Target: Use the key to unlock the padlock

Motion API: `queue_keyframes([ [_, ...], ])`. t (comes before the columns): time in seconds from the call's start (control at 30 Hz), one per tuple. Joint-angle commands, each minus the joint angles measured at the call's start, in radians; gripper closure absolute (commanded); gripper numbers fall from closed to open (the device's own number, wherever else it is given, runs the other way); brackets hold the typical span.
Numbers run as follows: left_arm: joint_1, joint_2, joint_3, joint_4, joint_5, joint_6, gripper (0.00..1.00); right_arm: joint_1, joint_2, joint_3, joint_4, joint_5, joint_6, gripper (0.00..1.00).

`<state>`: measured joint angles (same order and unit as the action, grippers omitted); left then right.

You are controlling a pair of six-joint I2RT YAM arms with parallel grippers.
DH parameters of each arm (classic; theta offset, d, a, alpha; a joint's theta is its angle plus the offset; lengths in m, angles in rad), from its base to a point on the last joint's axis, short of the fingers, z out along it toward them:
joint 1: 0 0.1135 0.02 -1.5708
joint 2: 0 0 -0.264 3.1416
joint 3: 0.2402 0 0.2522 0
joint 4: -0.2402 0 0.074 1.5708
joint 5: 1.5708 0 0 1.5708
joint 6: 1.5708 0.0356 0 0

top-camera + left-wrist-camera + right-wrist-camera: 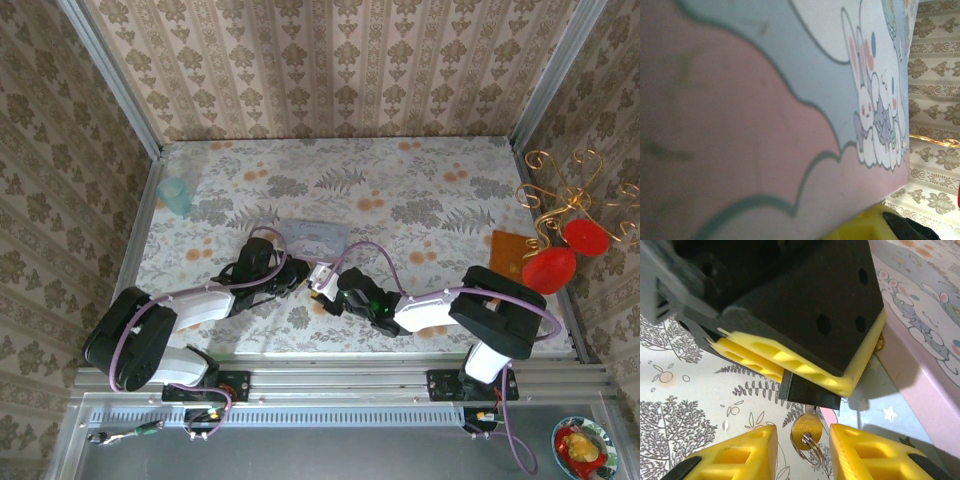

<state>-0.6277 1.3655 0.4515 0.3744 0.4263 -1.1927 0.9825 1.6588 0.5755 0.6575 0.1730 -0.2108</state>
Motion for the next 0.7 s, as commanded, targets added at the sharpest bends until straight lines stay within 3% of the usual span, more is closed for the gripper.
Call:
queue_keyframes([
  [0.0, -0.010, -0.031, 0.000, 0.054, 0.028, -0.011, 1.00, 0.008, 0.022, 0.028, 0.067, 0.064, -0.014, 0.66],
  [0.17, -0.017, -0.022, 0.006, 0.053, 0.024, -0.010, 1.00, 0.011, 0.037, 0.031, 0.094, 0.072, 0.008, 0.71],
  [0.47, -0.026, -0.001, 0.013, 0.060, 0.013, -0.006, 1.00, 0.011, 0.053, 0.044, 0.096, 0.065, 0.106, 0.90],
  [0.67, -0.026, 0.020, 0.016, 0.077, -0.022, 0.018, 1.00, -0.041, 0.025, -0.015, 0.181, -0.141, 0.433, 0.99],
])
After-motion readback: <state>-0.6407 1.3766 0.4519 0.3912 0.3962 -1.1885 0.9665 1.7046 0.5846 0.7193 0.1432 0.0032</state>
